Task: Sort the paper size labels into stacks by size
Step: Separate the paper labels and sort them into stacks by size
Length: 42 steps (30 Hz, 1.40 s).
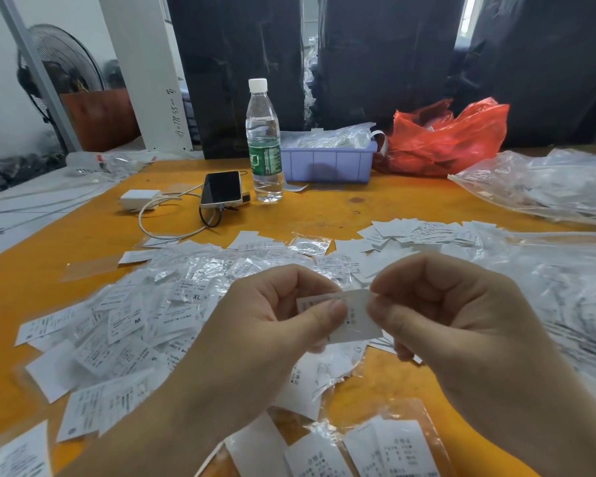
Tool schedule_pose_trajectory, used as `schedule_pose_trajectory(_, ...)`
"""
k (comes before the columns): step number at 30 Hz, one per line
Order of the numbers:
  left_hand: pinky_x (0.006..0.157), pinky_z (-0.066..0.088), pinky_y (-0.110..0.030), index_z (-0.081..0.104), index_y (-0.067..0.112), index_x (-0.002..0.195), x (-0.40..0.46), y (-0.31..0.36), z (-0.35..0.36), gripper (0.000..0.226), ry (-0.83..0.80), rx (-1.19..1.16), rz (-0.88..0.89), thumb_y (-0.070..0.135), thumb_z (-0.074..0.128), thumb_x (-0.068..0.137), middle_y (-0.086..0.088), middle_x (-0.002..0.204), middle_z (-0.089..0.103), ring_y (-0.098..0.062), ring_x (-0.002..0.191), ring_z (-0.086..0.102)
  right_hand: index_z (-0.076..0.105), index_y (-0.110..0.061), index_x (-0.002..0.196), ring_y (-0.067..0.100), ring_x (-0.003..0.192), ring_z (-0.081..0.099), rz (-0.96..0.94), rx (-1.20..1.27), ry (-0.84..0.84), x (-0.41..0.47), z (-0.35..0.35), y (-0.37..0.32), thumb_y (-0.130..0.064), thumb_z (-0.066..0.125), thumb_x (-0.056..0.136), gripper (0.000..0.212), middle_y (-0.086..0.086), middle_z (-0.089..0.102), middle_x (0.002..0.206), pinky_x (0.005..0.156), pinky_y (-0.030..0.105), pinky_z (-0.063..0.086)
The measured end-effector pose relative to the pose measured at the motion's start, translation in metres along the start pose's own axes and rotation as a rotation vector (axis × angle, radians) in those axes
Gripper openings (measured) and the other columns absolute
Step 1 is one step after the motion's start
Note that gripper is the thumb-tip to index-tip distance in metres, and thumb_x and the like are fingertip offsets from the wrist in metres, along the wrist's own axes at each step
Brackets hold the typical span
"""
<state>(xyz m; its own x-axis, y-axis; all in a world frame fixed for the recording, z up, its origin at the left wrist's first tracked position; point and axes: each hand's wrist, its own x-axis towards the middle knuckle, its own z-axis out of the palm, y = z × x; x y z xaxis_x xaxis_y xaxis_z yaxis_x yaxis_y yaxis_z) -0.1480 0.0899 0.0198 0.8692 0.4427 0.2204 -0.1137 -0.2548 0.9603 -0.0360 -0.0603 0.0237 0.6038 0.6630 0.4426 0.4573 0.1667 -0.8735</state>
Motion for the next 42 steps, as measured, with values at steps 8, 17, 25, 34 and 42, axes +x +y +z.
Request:
schedule_pose_trajectory(8,0.061,0.056,-0.024,0.075,0.03,0.082,-0.0007,0.0028,-0.0007,0.013,0.029,-0.037,0.02,0.032,0.076,0.069,0.003,0.081,0.075,-0.015,0.078,0.072,0.07,-0.033,0.094,0.027,0.055,0.058,-0.02,-0.043,-0.008,-0.0054,0.0027,-0.0023,-0.033,0.069,0.073,0.02,0.0,0.07,0.078,0.053,0.051,0.053)
schedule_pose_trajectory(17,0.061,0.056,-0.026,0.075,0.03,0.081,0.001,-0.001,-0.001,0.016,0.065,0.016,0.021,0.039,0.075,0.069,0.003,0.076,0.072,-0.015,0.072,0.07,0.072,-0.033,0.084,0.028,0.05,0.054,-0.012,-0.168,-0.103,-0.0091,0.0049,-0.0053,-0.029,0.066,0.075,0.012,0.009,0.06,0.06,0.048,0.048,0.05)
schedule_pose_trajectory(25,0.06,0.055,-0.024,0.075,0.027,0.081,0.001,-0.0018,0.0011,0.017,0.044,0.021,0.019,0.04,0.076,0.07,0.003,0.073,0.071,-0.014,0.066,0.069,0.069,-0.035,0.088,0.006,0.047,0.049,-0.016,-0.193,-0.178,-0.0082,-0.0002,-0.0041,-0.043,0.069,0.074,0.016,-0.003,0.061,0.061,0.046,0.022,0.041)
schedule_pose_trajectory(34,0.061,0.057,-0.026,0.075,0.029,0.08,-0.0001,-0.0008,0.0037,0.015,0.036,0.049,0.021,0.041,0.073,0.071,0.004,0.074,0.07,-0.012,0.069,0.069,0.068,-0.038,0.088,0.019,0.049,0.058,-0.015,-0.275,-0.112,-0.0071,-0.0003,-0.0001,-0.021,0.07,0.084,0.017,-0.004,0.063,0.059,0.05,0.038,0.049)
schedule_pose_trajectory(42,0.06,0.054,-0.021,0.074,0.028,0.08,0.0007,0.0005,0.0001,0.012,0.006,0.013,-0.006,0.037,0.069,0.073,0.002,0.076,0.072,-0.01,0.067,0.067,0.071,-0.035,0.08,0.021,0.047,0.055,-0.021,-0.229,0.004,-0.0018,-0.0042,0.0009,-0.017,0.068,0.08,0.018,-0.003,0.06,0.054,0.046,0.033,0.047)
